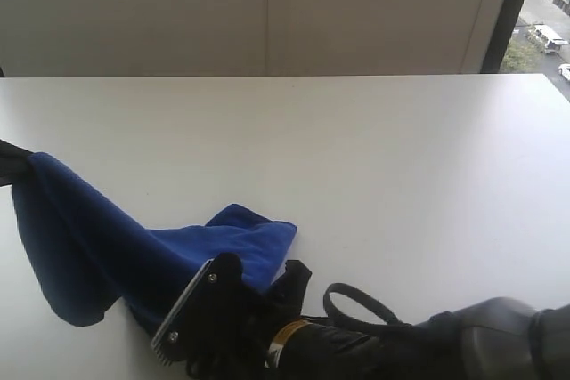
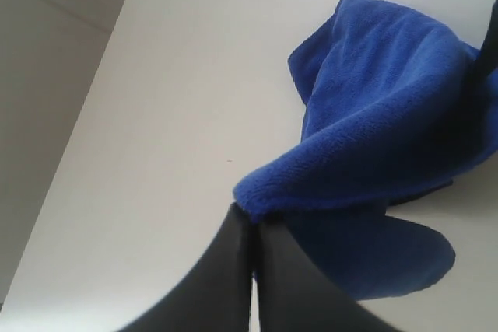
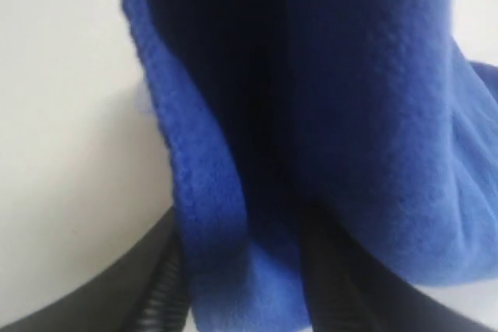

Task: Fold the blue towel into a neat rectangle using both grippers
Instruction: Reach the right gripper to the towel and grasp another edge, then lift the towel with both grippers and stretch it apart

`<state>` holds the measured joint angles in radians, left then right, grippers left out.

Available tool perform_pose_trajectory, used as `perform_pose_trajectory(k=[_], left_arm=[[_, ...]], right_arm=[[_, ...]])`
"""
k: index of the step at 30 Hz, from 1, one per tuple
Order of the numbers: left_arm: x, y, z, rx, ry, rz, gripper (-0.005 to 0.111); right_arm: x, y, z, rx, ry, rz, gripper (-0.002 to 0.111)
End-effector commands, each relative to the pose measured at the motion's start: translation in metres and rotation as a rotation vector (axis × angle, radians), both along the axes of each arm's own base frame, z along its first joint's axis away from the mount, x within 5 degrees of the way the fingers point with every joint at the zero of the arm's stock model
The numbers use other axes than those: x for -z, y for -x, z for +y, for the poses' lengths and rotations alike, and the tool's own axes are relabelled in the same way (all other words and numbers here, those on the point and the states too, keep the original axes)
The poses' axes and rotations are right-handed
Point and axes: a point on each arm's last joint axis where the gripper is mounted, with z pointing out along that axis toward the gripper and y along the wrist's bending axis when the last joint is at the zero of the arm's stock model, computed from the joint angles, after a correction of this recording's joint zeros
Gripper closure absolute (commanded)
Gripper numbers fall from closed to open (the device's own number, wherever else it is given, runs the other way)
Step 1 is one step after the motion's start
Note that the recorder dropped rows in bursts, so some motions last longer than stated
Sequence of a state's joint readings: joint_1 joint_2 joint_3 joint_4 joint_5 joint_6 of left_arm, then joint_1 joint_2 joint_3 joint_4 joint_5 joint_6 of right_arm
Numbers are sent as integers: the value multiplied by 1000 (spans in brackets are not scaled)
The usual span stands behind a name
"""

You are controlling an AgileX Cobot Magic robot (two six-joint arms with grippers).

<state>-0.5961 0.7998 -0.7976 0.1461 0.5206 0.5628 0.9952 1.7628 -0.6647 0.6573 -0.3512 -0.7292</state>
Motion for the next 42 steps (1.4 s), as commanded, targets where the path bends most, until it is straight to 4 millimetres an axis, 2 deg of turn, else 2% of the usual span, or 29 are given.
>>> perform_pose_trajectory(k=[1, 7, 10, 15, 17, 20, 22, 26, 32, 36, 42], left_arm=[[1, 2, 1, -6, 16, 10, 107], [-2, 5, 3, -6, 26, -5, 107], [-5, 9, 5, -5, 40, -24, 107], [-10, 16, 10, -6, 56, -57, 107], [-11, 17, 13, -8, 45, -76, 107], [-13, 19, 15, -9, 43, -88, 107], [-13, 20, 15, -8, 48, -95, 107], [-8, 21, 13, 9, 36, -76, 107], [-1, 26, 16, 8, -25, 14, 107], [-7, 33, 21, 1, -45, 51, 107], [-18, 51, 36, -20, -112, 154, 107]], right_arm=[[4, -3, -10, 88, 92, -3, 69], [3, -13, -32, 350, 185, -60, 71], [1, -16, -41, 440, 232, -90, 81], [-1, -18, -46, 421, 333, -144, 108], [-8, -20, -56, 492, 410, -211, 108], [-30, -22, -76, 595, 588, -350, 108], [-46, -20, -84, 603, 670, -398, 108], [-76, -13, -99, 626, 731, -425, 108], [-133, 4, -122, 659, 546, -487, 108], [-170, 23, -144, 676, 389, -534, 108], [-201, 44, -178, 734, 191, -570, 108]])
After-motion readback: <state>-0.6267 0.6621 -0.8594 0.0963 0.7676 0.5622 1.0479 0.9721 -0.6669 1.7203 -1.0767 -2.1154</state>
